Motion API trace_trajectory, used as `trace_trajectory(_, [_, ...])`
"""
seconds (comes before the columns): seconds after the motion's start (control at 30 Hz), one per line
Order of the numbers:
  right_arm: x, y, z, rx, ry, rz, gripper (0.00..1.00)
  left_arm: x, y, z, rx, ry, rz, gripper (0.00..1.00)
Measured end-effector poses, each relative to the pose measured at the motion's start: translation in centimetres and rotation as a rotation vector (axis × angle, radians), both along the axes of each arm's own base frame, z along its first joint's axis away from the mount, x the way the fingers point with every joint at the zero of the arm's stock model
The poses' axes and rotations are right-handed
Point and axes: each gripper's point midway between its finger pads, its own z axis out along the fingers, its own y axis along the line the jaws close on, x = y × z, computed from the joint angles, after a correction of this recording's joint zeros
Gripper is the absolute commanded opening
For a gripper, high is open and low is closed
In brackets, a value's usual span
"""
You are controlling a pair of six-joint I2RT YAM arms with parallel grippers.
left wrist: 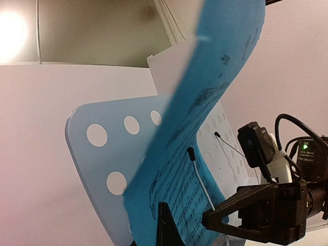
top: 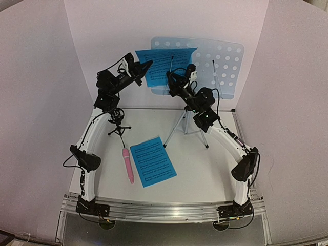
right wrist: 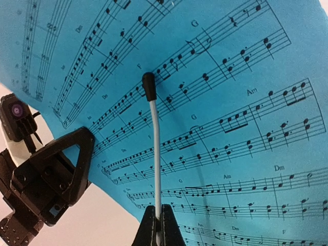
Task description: Set up the instrument practice props
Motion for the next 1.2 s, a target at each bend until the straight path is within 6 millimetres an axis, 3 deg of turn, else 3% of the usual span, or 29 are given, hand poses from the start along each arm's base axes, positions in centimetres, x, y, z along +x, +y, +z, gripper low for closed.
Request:
trace_trajectory(0.23, [0.1, -0.1, 0.0, 0.01, 0.008, -0.005, 0.0, -0.5, -0.5, -0.5, 0.03, -0.001, -0.038, 0.0])
trace_trajectory(0.6, [0.1, -0.2, 0.0, 0.012, 0.011, -0.008, 0.0, 0.8, -1.5, -2.8, 0.074, 0.028, -0.047, 0.01])
trace_trajectory(1.2, [0.8, -0.8, -0.1, 0.033, 0.032, -0.063, 0.0, 2.0, -1.4, -4.0, 0.098, -0.014, 0.014, 0.47])
